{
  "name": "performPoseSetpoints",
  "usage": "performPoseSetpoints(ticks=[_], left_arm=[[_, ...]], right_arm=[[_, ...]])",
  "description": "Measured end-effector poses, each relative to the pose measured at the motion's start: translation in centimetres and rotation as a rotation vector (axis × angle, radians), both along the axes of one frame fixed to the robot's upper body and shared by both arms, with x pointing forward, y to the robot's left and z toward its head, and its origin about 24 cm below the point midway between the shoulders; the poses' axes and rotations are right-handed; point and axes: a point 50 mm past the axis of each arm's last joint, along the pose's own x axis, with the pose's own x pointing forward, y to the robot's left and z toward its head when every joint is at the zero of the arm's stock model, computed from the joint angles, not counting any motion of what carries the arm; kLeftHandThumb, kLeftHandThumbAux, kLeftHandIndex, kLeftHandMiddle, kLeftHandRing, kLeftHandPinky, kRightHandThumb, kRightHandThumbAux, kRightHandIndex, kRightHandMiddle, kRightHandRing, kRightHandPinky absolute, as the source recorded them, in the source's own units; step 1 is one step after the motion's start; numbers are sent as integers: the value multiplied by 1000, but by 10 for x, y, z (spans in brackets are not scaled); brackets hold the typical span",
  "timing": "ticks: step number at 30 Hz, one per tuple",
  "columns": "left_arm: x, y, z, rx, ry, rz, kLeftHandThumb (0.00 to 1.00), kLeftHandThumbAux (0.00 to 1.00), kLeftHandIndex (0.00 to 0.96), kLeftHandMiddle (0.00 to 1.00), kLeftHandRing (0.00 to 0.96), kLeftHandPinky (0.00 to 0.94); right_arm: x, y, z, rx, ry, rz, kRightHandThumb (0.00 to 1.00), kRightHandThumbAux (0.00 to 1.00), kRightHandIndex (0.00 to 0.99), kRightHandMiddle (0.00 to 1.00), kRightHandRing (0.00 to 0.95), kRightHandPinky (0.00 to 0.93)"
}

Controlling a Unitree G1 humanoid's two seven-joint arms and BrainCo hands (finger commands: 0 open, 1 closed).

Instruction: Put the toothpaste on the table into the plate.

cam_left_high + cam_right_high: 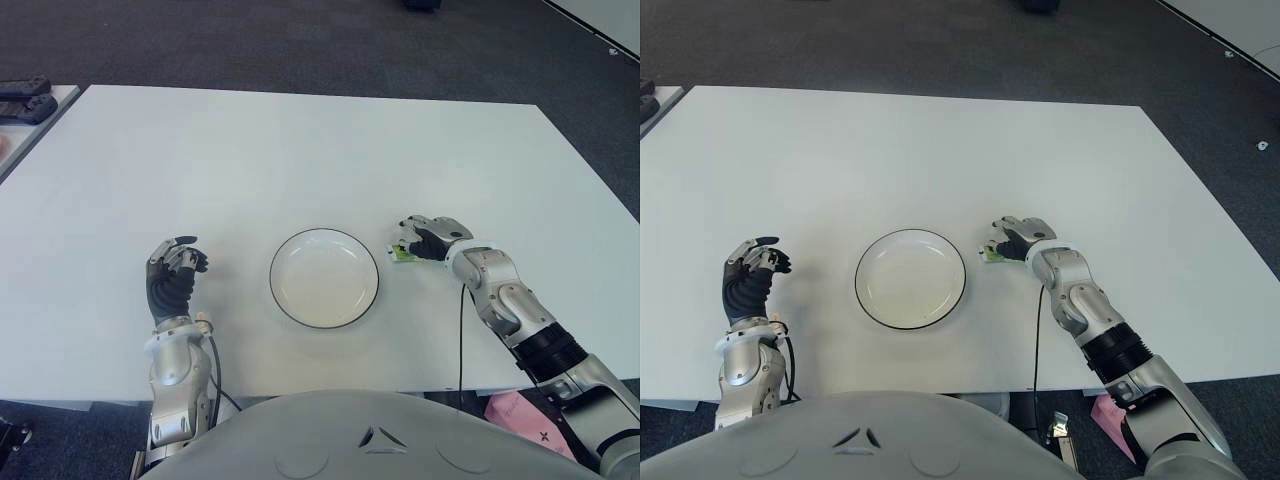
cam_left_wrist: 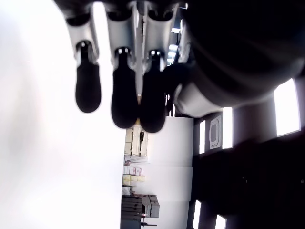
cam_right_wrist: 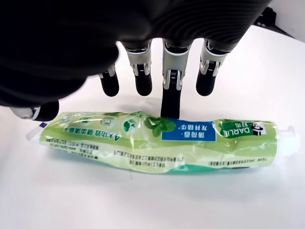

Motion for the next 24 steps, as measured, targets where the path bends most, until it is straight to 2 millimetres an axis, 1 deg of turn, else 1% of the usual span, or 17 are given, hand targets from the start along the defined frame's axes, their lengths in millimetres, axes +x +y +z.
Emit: performPoseSetpoints(ticks=[3, 6, 16, 24], left_arm=[[-1, 1, 1, -1, -5, 3, 700, 720, 437, 647, 620, 574], [-1, 2, 1, 1, -14, 8, 700, 720, 437, 648, 621, 571], [-4, 4, 3, 20, -47, 5, 700, 721, 437, 657, 632, 580], [-10, 5, 0, 15, -25, 13, 700, 721, 436, 653, 629, 578]], right_arm=[[-3, -4, -11, -29, -19, -2, 602, 111, 0, 0, 0, 0], [-5, -3, -16, -32, -55, 17, 611, 109, 0, 0, 0, 0], [-8, -6, -26, -49, -110, 62, 641, 97, 0, 0, 0, 0], [-10, -14, -36, -37, -220, 137, 664, 87, 0, 0, 0, 0]])
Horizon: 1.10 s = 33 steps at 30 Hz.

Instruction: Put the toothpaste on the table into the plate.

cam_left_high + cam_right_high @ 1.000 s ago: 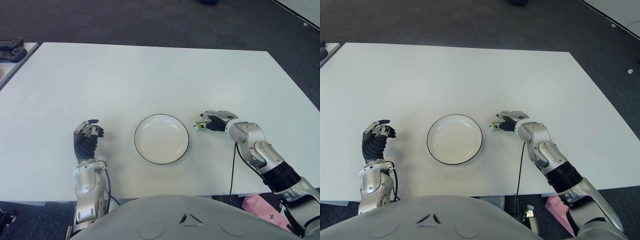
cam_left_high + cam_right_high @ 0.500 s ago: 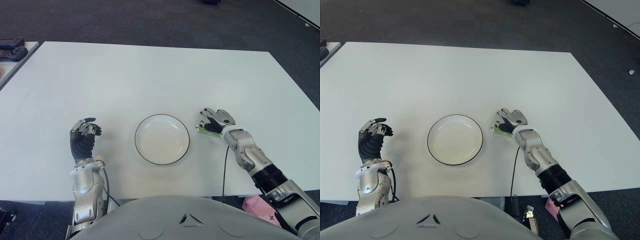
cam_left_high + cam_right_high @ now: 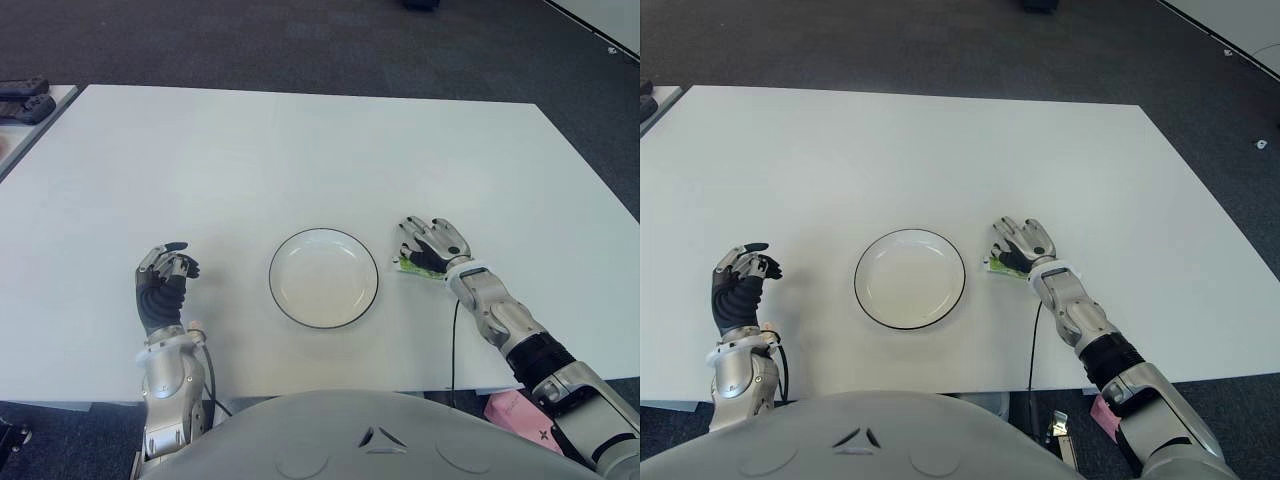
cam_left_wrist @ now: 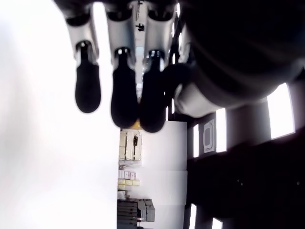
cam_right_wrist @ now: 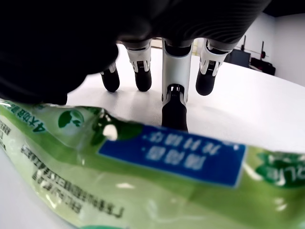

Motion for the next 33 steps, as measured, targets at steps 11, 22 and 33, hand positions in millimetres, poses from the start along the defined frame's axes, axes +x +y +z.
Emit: performPoseSetpoints(ticks=[11, 22, 33], left_arm=[[-1, 0, 1, 5, -5, -3, 700, 722, 435, 652, 633, 575], [-1, 1, 0, -5, -5, -5, 701, 722, 434, 651, 627, 570], [-2, 1, -4, -20, 8, -7, 704, 721, 435, 655, 626, 584]], right_arm=[[7, -4, -7, -52, -138, 139, 665, 88, 0, 0, 0, 0], [13, -12, -4, -122, -148, 222, 643, 97, 0, 0, 0, 0], [25, -19, 10, -5, -69, 168, 587, 277, 0, 0, 0, 0]])
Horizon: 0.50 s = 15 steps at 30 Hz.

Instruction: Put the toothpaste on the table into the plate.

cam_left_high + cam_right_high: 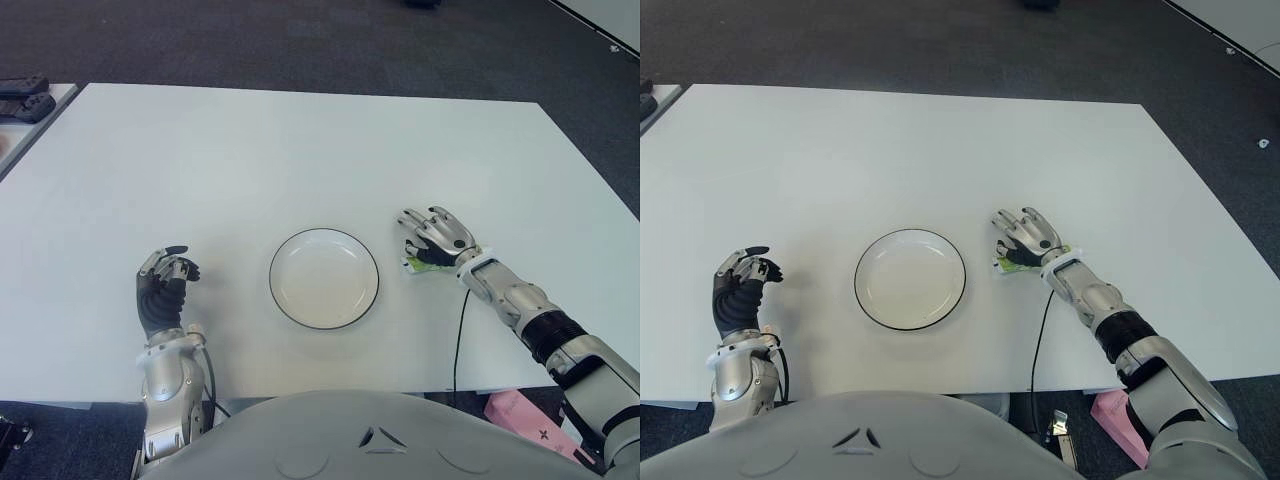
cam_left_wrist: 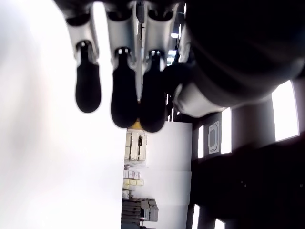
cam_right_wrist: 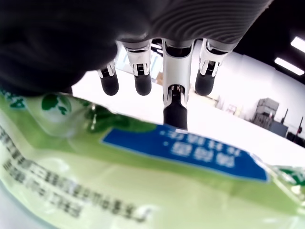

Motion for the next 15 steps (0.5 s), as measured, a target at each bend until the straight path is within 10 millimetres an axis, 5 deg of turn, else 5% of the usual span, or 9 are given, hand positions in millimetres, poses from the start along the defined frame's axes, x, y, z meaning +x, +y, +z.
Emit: performPoseSetpoints(ticks=[8, 15], left_arm=[[1, -3, 0, -4, -3, -4, 701, 722, 435, 645, 621, 578], [3, -4, 1, -7, -8, -10, 699, 723, 435, 648, 627, 580]], right_arm=[[9, -13, 12, 127, -51, -76, 529, 499, 7, 27, 10, 15], [19, -22, 46, 267, -157, -90, 514, 560, 49, 95, 65, 65]])
